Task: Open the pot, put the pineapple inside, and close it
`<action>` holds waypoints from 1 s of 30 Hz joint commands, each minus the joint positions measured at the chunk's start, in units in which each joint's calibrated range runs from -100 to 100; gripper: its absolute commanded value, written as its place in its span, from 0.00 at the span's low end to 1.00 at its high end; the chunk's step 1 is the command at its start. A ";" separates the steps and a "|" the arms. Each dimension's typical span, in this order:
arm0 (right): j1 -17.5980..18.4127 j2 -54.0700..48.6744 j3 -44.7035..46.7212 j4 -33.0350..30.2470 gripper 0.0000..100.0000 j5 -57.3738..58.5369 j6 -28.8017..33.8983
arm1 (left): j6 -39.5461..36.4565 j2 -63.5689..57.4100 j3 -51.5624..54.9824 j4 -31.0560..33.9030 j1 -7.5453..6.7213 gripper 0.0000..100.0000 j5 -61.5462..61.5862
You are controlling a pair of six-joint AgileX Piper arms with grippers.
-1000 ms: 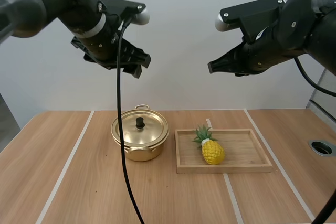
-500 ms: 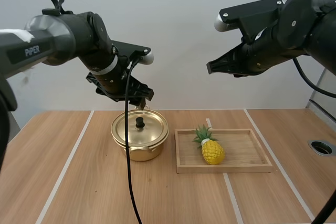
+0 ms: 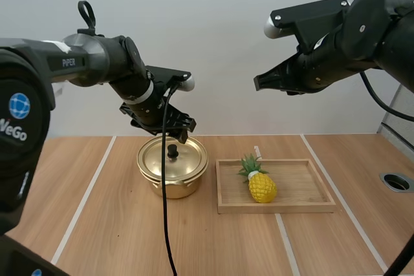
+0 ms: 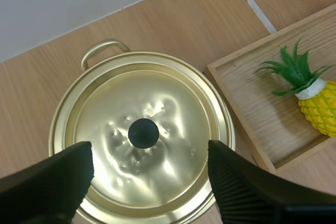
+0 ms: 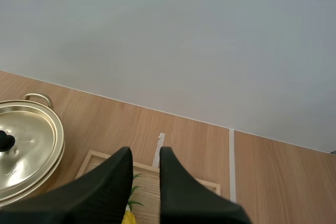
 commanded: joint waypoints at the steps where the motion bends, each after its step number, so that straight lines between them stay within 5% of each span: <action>1: -0.19 -0.43 -0.39 0.29 0.32 -0.30 -0.31 | 0.44 1.55 0.30 -1.61 -0.18 1.00 -2.29; 30: -0.19 -0.43 -0.39 1.63 0.32 -0.30 -0.31 | 1.89 11.68 0.30 -2.37 -0.18 1.00 -10.62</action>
